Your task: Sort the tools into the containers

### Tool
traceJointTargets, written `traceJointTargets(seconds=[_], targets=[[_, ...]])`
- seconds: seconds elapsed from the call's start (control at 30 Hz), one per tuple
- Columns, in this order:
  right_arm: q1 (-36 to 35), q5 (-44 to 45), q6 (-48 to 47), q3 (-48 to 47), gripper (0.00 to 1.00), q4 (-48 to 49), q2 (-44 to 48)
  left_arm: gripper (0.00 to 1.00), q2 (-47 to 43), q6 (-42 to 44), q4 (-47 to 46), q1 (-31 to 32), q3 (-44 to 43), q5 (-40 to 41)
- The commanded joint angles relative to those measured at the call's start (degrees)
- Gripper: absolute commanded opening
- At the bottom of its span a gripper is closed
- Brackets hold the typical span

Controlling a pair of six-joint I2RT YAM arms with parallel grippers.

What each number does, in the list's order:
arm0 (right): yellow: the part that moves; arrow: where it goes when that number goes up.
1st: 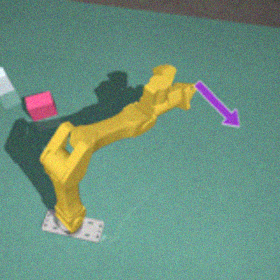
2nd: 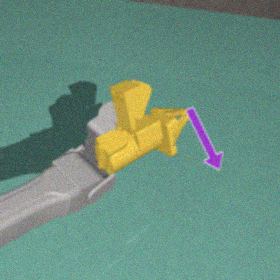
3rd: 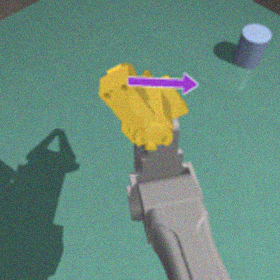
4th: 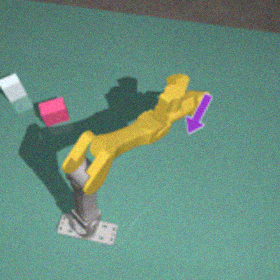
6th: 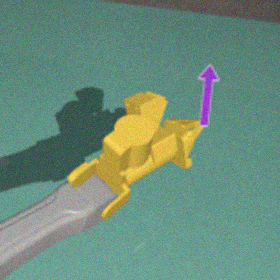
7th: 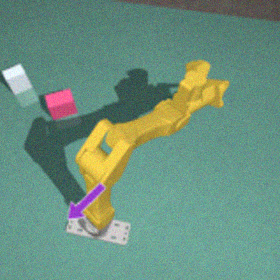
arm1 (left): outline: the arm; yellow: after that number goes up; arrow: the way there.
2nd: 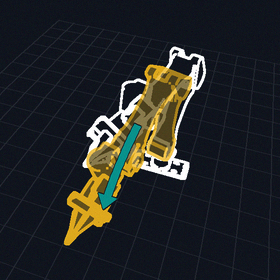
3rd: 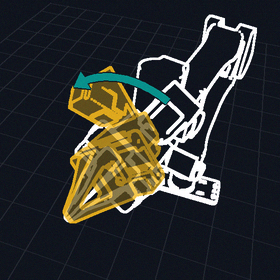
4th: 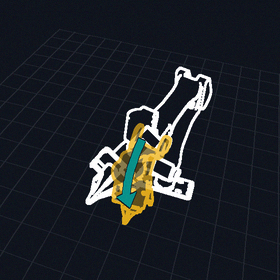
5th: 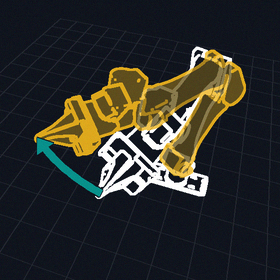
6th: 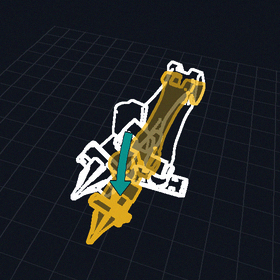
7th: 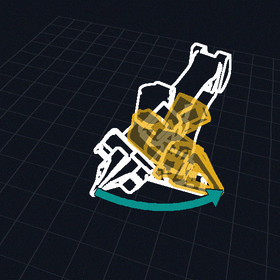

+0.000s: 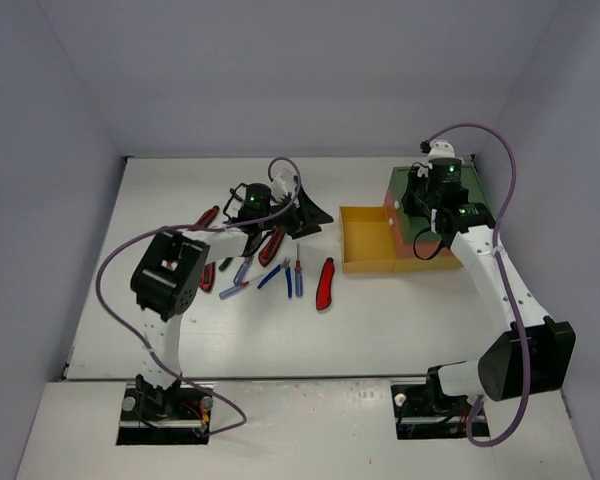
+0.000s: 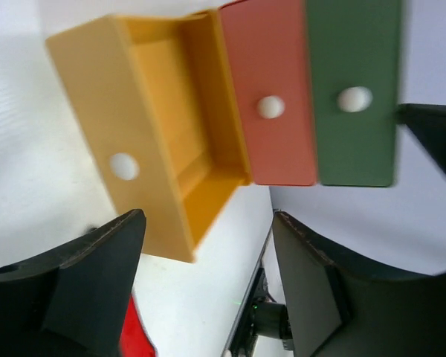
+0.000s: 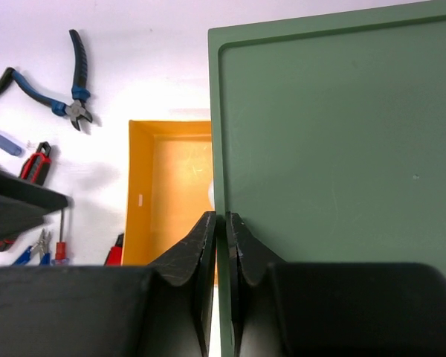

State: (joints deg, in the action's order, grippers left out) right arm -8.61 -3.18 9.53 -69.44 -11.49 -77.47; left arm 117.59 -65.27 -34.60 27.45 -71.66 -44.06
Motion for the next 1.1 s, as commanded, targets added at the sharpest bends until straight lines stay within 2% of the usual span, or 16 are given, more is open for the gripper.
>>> traceJointTargets(seconds=[0.0,0.07,0.13,0.2,0.27,0.43,0.6,0.73,0.8,0.97,1.07], targets=[[0.61,2.91,-2.48,-3.93,0.12,0.32,3.86,0.68,-11.9,11.66,13.41,-0.89,-2.96,4.1],[0.43,3.31,-3.57,-5.36,0.21,0.32,5.05,0.71,-16.79,20.51,28.65,-1.25,-5.13,9.75],[0.26,5.62,-4.52,-6.25,0.26,0.24,5.75,0.72,-19.02,26.35,43.78,-1.34,-8.98,14.66],[0.17,5.62,-4.79,-7.37,0.29,0.35,6.05,0.71,-21.7,33.44,52.33,-1.41,-11.34,20.65],[-0.26,5.44,-4.79,-8.83,0.31,0.41,6.13,0.71,-24.9,35.51,57.76,-1.94,-11.95,26.33],[-4.76,5.43,-4.78,-12.14,0.33,0.26,5.57,0.72,-34.44,39.62,63.79,-5.32,-8.53,33.25],[-12.31,5.33,-3.34,-14.36,0.41,0.32,3.61,0.72,-43.69,44.98,71.92,-11.3,-4.57,38.58],[-21.67,11.51,-1.48,-14.76,0.36,0.41,-0.02,0.71,-49.21,48.8,76.83,-12.67,-1.27,43.43],[-23.63,12.58,0.27,-14.87,0.35,0.56,-3.83,0.72,-51.67,48.71,77.43,-13.36,0.63,45.22],[-25.97,9.38,0.93,-18.72,0.36,1.23,-13.05,0.72,-56.91,47.02,78.02,-14.08,4.7,44.54],[-26.54,6.49,-0.74,-23.55,0.31,1.63,-19.92,0.72,-58.86,46.65,78.17,-14.09,6.54,44.24]])
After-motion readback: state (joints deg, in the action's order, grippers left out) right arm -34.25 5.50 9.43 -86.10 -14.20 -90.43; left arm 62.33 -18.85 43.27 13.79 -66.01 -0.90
